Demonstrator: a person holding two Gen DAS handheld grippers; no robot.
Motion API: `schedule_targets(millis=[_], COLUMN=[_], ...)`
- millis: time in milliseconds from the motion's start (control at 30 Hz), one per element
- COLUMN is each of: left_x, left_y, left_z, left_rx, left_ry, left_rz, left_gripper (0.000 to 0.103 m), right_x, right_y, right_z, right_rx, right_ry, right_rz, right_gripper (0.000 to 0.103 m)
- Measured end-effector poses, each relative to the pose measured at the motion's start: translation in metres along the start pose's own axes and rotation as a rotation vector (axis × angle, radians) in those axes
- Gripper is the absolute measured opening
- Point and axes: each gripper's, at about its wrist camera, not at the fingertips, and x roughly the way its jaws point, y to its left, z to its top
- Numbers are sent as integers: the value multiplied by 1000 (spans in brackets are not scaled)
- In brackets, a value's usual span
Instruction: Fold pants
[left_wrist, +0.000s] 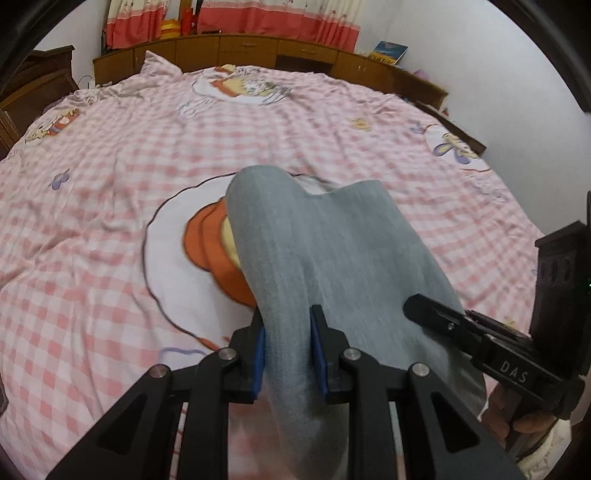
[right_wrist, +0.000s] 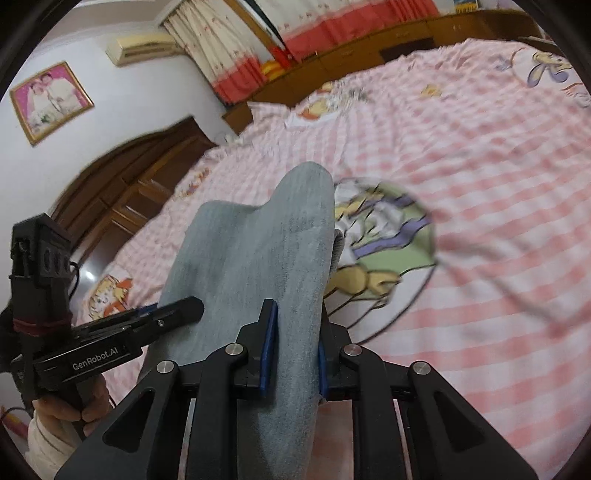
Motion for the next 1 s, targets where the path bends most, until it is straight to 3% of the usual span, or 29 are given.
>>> schedule_targets(millis=[100,167,267,300,433,500,633,767,867,1000], left_x=[26,38,47,45,24,7,-5,18,44,78], left_y=[19,26,34,37,38,34,27,28,32,38], left_z=[-8,-15,-23,-24,-20,-13,7,25,31,29], left_rx=[-13,-36,-71,-77,-82,-60,-50,-73,-98,-87], left_ry=[23,28,19,12,-12,-76,-151,-137,-93,-20], left_rz=[-11,-10,-15,-18,3,30,6,-26,-70,-41], left_gripper=[25,31,40,41,42,42,41,25,20,14], right_x=[25,36,42,43,29,14,3,26,49,87], right_y=[5,3,-2,-3,-2,6,24,30,30,21], right_z=[-4,-7,-9,-8,-2,5,24,37,41,43], right_rx=[-23,-44,-84,-100,-125,-161,-246,-271,-283,-312], right_ry=[31,40,47,52,59,9,-55,-30,-10,44], right_rz=[-55,-100,-136,-148,-167,-192,-184,-161,-154,-204], right_gripper=[20,21,34,39,39,39,39,21,17,10])
